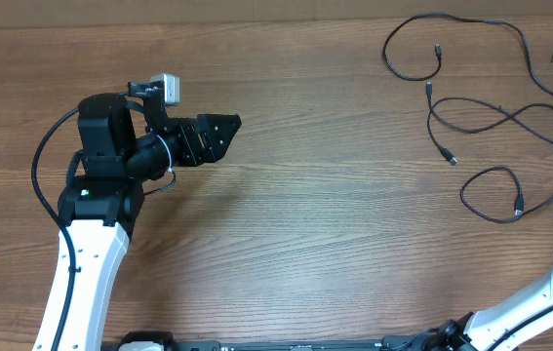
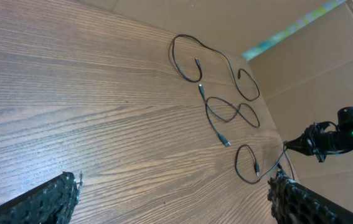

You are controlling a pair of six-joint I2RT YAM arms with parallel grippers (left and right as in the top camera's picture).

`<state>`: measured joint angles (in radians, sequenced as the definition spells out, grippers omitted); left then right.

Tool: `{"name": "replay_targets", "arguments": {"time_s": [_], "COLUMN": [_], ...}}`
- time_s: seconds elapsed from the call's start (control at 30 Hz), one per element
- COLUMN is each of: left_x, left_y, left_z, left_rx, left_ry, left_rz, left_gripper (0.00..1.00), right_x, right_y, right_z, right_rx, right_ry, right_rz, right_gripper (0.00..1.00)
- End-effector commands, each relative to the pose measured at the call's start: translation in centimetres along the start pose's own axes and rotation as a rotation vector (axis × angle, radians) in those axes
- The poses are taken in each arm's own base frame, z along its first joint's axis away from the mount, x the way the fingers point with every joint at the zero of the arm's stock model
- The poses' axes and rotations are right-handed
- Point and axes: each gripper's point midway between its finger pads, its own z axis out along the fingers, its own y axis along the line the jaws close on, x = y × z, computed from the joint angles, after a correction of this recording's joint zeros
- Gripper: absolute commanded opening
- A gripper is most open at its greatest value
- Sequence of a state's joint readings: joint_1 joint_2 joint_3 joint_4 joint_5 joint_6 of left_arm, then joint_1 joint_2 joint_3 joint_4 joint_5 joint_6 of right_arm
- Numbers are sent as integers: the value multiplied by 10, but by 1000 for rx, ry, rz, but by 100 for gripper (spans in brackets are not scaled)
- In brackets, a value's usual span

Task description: Untangle cables

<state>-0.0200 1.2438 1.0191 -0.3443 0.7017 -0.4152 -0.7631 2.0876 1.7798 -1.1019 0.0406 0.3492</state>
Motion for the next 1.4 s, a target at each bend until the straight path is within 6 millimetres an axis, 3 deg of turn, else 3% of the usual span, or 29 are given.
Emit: {"name": "replay_targets", "arguments": {"time_s": [0.0,0.43,0.67,0.7,0.77,0.87,0.9,0.97,1.03,1.23,1.37], "left_x": [-7,-7,-7,-7,-7,-7,-7,-7,-7,-7,-7], "left_y": [-3,-3,-3,-3,-3,-3,-3,-3,-3,-3,-3], "left_z": [-1,-1,-1,-1,-1,-1,-1,-1,-1,-1,-1], "left_rx": [-1,0,0,0,0,0,0,0,0,0,0], "left_ry": [-14,-15,-14,-14,-15,-15,-15,-15,-15,-15,-15], "left_rz": [30,31,30,30,31,31,31,31,31,31,31], "left_gripper": [100,100,100,100,100,100,100,100,100,100,100], "right_x": [2,5,2,3,4,5,5,4,0,-31,-41], "right_y": [12,34,26,26,26,25,25,26,29,32,35], "right_z": [1,1,1,1,1,1,1,0,-6,-56,-77], "right_rx": [-50,-88,-35,-34,-32,-29,-29,-36,-53,-81,-97], "right_ry": [7,-12,-25,-24,-20,-16,-16,-17,-22,-104,-142], "right_rz": [-64,-164,-57,-57,-57,-58,-57,-56,-53,-31,-30], "right_gripper": [4,4,5,8,24,69,73,70,58,36,14]}}
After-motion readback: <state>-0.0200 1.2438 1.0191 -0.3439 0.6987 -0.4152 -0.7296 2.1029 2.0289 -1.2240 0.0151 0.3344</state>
